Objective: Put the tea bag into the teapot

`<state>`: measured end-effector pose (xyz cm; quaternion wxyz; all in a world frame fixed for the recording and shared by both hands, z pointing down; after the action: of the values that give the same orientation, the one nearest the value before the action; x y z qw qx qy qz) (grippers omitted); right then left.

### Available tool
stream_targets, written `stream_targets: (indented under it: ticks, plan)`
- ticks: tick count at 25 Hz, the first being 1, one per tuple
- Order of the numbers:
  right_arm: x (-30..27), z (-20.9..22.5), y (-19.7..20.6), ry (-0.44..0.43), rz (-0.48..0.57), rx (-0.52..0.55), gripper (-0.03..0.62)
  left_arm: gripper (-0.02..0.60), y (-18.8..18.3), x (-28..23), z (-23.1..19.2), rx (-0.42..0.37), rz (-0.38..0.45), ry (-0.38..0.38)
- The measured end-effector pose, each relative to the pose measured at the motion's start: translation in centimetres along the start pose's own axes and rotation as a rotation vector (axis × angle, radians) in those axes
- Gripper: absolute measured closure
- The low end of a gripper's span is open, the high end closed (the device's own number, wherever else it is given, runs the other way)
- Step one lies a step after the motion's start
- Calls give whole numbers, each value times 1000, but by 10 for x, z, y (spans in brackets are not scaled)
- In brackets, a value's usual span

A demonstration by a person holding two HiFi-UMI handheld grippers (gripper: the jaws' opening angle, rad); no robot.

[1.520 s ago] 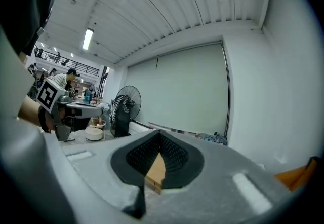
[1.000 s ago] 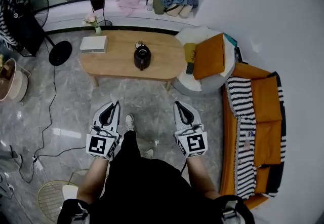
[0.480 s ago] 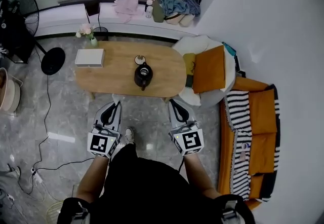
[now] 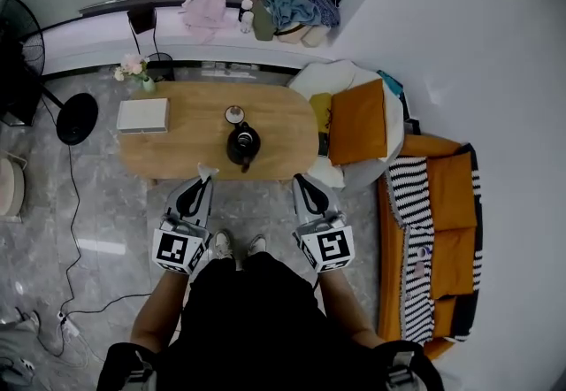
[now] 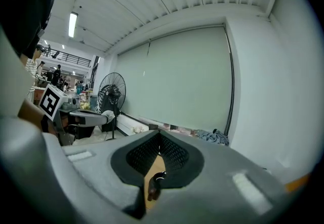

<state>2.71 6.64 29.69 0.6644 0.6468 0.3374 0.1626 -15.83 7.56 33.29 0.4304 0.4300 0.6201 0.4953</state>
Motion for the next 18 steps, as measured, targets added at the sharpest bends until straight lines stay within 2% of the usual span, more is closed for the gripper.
stream_targets:
  ticks: [8,13,16,18]
  plan:
    - [-11,54,8,2,8,-20,589,563,5,-49,7,-18,-32,-15]
    - [-22,89,17,-15,7,-43,589,563,-17,-74,13,-53,23,-39]
    - [-36,99,21,-28,8,-55,589,563,-14,-81,6,-55,-30,-72]
    - [-43,103,25,-44,-2,-55,589,563,-5,-87,1,-51,-27,-95]
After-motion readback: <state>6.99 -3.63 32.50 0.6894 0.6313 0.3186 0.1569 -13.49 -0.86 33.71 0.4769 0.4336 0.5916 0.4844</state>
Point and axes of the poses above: the fingertips, and each gripper's own axes: x backward along the fingers, z to its right, y out of its underside, the point moved 1 cm from there along x, backward along the fingers, and after that the axes turned 14 degrees about -y, right-handed, at the moved point
